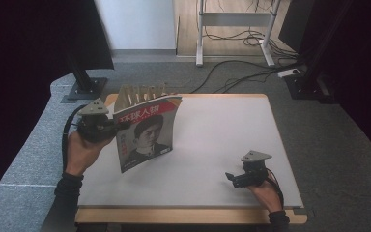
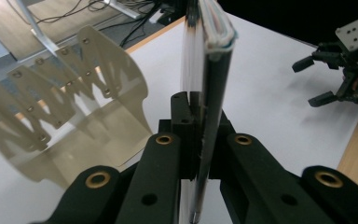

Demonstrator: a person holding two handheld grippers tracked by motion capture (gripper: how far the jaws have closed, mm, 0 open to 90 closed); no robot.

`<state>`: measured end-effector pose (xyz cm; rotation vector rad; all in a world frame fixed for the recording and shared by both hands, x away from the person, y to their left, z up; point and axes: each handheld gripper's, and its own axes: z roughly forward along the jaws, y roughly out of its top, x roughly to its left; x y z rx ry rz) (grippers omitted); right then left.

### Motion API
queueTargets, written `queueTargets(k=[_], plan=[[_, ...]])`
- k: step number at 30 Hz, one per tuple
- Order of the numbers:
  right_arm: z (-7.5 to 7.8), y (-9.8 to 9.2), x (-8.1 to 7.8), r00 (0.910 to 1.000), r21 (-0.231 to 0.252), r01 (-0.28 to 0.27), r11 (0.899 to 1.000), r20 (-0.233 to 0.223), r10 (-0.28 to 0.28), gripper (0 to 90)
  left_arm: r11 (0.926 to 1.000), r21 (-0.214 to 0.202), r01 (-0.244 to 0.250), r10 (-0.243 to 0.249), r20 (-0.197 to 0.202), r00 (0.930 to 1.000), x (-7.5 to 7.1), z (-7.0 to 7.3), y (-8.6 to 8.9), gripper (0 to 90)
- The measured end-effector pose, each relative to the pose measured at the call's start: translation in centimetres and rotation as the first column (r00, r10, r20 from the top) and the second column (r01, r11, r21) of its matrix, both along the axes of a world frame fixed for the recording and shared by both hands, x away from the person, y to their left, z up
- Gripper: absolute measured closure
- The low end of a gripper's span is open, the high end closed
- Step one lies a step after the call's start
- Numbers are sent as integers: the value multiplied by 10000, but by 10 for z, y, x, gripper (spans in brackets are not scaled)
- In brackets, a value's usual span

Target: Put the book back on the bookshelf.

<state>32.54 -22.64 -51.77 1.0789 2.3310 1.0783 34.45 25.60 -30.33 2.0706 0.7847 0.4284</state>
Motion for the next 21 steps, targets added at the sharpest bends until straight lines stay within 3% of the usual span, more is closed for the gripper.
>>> queueTargets(k=[8,15,21], plan=[[-18,2,0,9990,-320,218,9993,-373,-230,0,9985,-186,-520,520,0,9986,-4,5,20,871],[-19,2,1,9982,-385,300,9988,-508,-319,0,9950,-177,-986,987,58,9951,-6,11,36,871],[-19,2,1,9982,-378,301,9988,-501,-320,0,9839,-222,-1774,1777,124,9840,-7,15,59,871]])
